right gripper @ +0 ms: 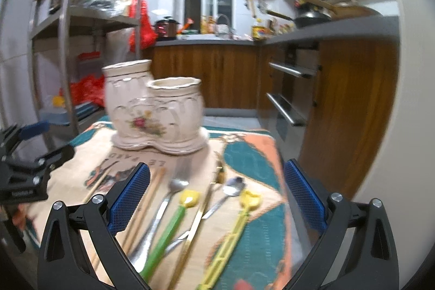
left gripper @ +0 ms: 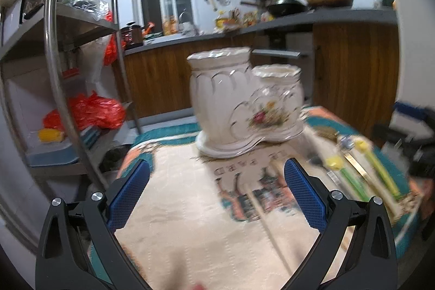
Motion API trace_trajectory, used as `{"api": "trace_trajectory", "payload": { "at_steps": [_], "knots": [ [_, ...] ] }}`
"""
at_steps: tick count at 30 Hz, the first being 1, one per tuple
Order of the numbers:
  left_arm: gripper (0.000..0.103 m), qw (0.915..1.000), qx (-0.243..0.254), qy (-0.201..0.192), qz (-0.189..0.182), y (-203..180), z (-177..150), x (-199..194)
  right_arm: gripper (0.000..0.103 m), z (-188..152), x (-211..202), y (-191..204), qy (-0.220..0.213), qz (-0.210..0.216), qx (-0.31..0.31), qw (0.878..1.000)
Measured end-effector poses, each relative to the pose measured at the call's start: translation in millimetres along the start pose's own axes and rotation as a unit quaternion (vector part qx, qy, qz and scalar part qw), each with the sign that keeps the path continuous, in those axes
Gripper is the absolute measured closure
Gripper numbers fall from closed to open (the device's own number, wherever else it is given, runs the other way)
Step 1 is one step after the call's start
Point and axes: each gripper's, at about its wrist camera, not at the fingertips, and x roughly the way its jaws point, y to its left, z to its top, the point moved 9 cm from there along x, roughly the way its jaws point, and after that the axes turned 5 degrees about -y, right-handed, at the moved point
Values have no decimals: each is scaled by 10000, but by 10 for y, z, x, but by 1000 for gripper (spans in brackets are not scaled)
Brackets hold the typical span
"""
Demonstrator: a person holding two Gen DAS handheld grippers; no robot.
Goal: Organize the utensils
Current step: 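Grasp a chopstick with the left tool while the right tool grasps the yellow utensil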
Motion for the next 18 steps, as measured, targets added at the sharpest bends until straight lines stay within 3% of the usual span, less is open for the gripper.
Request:
{"api": "trace_trajectory", "payload": {
  "at_steps": [4, 7, 9, 11, 12, 14, 18],
  "knots": [
    [5, 9979, -96, 561, -312, -63, -150, 124, 5, -81, 35, -215, 355, -207, 167, 9990],
    [6, 9958, 22, 767, -491, -172, -244, 130, 5, -251, 82, -306, 762, -229, 231, 9966],
    [12, 9948, 75, 833, -586, -241, -279, 118, 5, -326, 92, -345, 965, -234, 318, 9945],
    [24, 9925, 149, 997, -689, -310, -343, 134, 9, -388, 91, -383, 1106, -284, 362, 9928],
    [27, 9913, 175, 1092, -718, -333, -379, 146, 13, -417, 95, -402, 1173, -284, 394, 9919],
    [40, 9873, 165, 1317, -879, -385, -452, 172, 31, -473, 106, -413, 1330, -260, 442, 9898],
    [53, 9826, 135, 1488, -1107, -446, -517, 160, 48, -564, 143, -349, 1616, -54, 490, 9856]
  ]
}}
